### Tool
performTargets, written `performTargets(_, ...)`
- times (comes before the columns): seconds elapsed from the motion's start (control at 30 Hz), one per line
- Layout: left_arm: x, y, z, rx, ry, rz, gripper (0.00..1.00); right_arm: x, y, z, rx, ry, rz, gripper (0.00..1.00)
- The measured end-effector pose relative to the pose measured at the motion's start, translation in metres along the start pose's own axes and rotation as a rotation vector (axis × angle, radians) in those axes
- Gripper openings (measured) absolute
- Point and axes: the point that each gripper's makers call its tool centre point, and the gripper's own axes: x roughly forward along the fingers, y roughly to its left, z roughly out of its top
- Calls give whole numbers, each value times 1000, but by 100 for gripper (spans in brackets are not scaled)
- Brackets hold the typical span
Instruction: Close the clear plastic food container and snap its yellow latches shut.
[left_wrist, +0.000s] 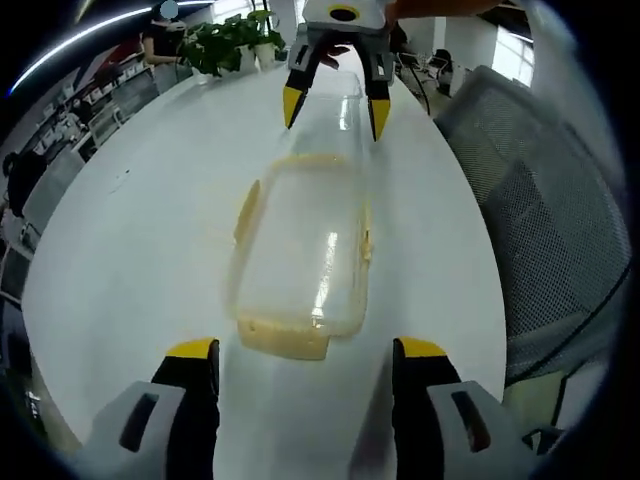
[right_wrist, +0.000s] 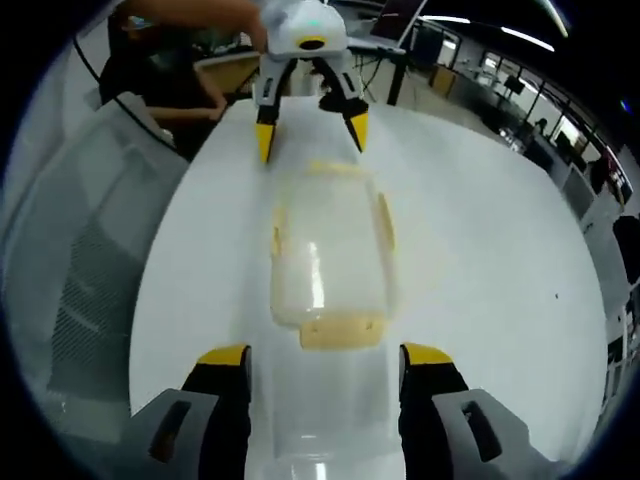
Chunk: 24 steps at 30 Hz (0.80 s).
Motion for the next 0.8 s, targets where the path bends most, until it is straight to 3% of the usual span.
performTargets(0.17,3,-2,-2,13,25,-46,71,3,-4,-3,-4,28,9,58)
performTargets(0.8,8,2,-6,61,103,-93,65,17,-2,-1,-2,99,71,58)
